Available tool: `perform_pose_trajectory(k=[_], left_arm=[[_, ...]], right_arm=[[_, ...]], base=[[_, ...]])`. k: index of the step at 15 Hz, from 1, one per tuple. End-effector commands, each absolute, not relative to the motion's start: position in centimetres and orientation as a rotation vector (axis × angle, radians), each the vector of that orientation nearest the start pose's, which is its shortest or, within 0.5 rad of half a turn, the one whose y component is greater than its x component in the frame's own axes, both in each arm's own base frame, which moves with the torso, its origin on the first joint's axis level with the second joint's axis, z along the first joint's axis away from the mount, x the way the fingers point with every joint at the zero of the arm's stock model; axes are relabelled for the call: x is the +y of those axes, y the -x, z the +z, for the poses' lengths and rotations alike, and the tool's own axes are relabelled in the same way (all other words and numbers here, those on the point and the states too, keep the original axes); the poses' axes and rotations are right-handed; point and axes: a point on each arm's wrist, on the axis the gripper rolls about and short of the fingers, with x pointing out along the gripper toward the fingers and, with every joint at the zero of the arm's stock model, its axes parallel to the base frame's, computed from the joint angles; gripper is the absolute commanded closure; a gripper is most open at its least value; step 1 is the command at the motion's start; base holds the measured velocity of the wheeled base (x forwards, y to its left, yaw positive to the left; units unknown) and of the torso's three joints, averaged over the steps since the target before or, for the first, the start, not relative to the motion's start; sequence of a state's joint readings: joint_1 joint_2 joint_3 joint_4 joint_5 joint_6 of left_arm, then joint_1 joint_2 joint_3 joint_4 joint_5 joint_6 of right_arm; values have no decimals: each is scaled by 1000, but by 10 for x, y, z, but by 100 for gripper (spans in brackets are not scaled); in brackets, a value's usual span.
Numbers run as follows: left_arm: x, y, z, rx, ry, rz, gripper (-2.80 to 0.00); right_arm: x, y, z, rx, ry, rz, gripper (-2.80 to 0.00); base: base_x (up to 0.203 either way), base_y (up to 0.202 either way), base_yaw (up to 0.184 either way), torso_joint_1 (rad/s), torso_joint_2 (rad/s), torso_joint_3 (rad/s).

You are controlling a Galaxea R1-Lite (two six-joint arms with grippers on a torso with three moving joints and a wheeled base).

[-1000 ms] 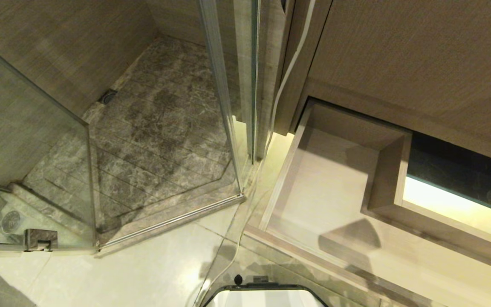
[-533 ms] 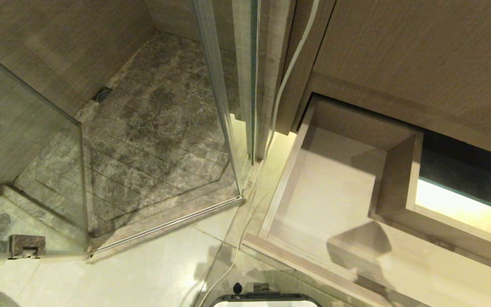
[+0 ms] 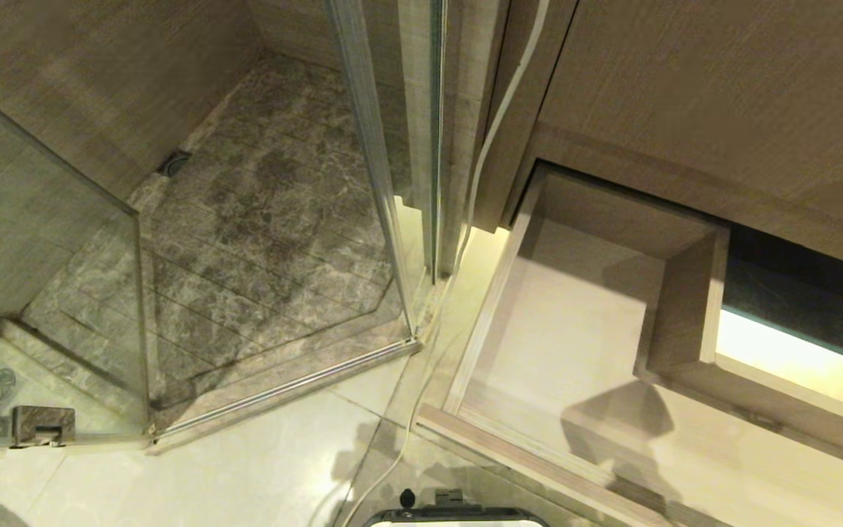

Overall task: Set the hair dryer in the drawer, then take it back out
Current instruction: Put it into the drawer

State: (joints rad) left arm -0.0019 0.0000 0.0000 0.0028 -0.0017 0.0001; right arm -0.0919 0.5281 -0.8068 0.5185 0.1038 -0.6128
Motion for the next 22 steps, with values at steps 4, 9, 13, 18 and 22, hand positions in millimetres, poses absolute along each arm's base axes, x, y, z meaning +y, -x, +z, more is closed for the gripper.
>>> perform_pose_trajectory(k=[4,9,13,18,22], left_arm=[[0,23,75,5,0,-3,0],[0,23,75,4,0,-4,0],[0,23,75,5,0,-3,0],[0,23,75,4,0,-3,0],[0,23,75,5,0,-3,0]], right_arm=[[4,12,246,232,586,88,0],[4,12,246,235,550,87,0],[4,13,245,234,549,87,0],[4,13,244,239,549,87,0],[4,12,244,242,547,88,0]], base=[[0,0,0,0,0,0],[0,0,0,0,0,0],[2,9,-137,4,3,2],[1,6,-173,3,2,3],[4,5,-170,4,1,2]])
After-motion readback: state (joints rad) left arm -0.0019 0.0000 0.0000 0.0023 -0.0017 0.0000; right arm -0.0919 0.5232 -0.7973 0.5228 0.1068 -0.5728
